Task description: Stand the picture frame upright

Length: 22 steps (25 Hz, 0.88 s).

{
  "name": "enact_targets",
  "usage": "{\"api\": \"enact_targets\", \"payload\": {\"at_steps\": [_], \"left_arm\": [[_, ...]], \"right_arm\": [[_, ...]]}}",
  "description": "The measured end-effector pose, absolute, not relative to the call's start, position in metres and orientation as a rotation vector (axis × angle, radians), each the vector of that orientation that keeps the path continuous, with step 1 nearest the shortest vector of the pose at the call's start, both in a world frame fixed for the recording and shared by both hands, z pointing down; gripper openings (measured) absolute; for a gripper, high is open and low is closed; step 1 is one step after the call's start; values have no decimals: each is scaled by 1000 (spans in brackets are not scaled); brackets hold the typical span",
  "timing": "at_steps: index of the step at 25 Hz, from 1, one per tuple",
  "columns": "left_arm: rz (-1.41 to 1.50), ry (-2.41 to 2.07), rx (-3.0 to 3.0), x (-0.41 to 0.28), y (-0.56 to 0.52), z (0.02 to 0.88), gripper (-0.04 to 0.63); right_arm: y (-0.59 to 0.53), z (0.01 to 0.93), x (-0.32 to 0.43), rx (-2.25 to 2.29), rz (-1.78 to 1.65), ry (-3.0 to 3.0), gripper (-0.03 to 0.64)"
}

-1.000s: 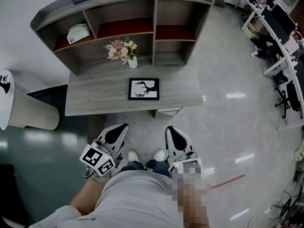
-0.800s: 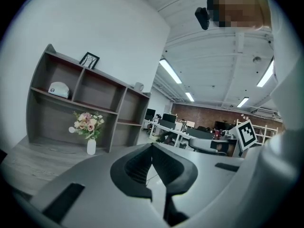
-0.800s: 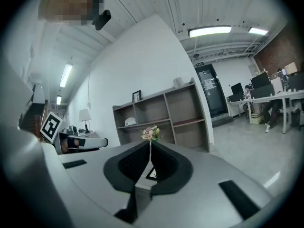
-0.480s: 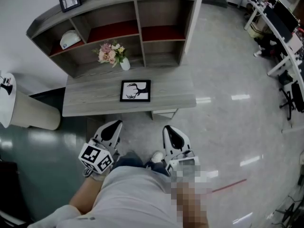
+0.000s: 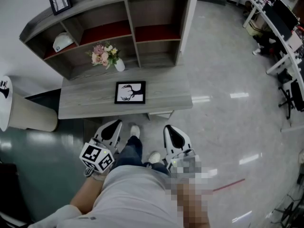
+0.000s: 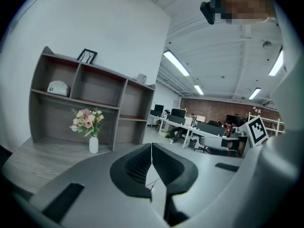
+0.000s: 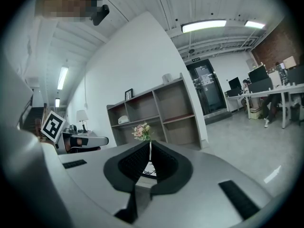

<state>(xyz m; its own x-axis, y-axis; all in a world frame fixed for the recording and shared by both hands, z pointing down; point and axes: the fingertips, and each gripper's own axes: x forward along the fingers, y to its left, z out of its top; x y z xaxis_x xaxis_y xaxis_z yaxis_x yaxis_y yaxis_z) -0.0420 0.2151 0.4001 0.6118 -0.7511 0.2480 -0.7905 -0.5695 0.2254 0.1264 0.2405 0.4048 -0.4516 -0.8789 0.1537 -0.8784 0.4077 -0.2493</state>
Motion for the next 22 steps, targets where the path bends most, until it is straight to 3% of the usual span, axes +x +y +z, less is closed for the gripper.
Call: {"api": "enact_targets", "payload": {"at_steps": [22], "left_arm": [[197,-1189,2507,-96,59,432,17]], "right_arm": [[91,416,71,-1700,-489,2727,21]]}}
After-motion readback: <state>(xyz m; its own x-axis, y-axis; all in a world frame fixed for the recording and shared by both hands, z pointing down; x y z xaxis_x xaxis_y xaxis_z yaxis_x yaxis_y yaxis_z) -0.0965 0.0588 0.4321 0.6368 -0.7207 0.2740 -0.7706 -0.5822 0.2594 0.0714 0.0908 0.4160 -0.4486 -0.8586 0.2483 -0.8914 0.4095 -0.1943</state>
